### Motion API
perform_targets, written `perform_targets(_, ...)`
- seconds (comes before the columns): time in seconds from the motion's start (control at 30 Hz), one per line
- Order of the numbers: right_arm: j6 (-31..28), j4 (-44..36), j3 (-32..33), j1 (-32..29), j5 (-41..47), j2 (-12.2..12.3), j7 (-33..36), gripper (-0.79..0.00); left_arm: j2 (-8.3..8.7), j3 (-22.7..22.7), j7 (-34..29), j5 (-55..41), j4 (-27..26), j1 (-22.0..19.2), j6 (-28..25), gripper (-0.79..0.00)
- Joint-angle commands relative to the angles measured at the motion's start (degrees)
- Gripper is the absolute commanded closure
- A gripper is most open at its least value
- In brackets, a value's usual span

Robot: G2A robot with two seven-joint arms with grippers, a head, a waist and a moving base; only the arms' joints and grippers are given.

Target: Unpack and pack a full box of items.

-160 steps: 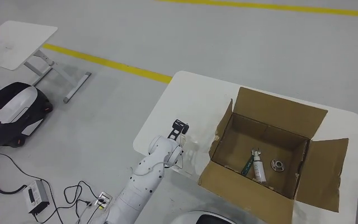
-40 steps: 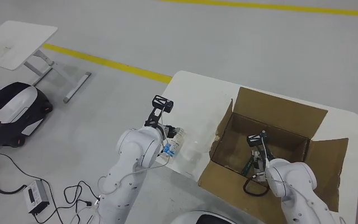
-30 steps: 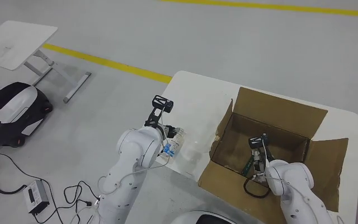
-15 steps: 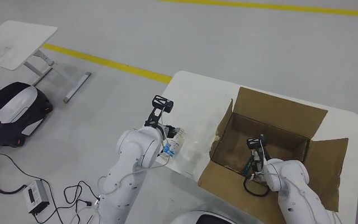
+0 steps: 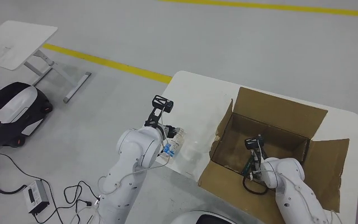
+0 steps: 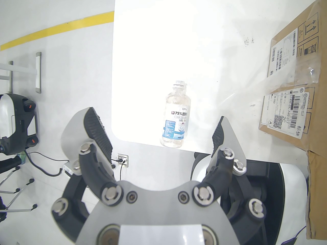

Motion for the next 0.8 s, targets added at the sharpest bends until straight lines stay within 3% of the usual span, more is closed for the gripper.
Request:
perform_targets(0.0, 0.1, -0.5, 0.2, 0.0, -0.1, 0.0, -0.1, 0.000, 0.00, 0.0, 0.0, 0.0, 0.0, 0.0, 0.0, -0.785)
perform_targets(0.33, -1.5, -8.4, 2.0, -2.6, 0.0, 0.3, -2.1, 0.000, 0.00, 0.0, 0.0, 0.0, 0.0, 0.0, 0.0, -0.785)
perform_targets(0.77, -5.7, -35.7, 10.5, -17.3, -2.1, 2.4, -17.2, 0.000, 0.00, 0.0, 0.0, 0.0, 0.0, 0.0, 0.0, -0.785)
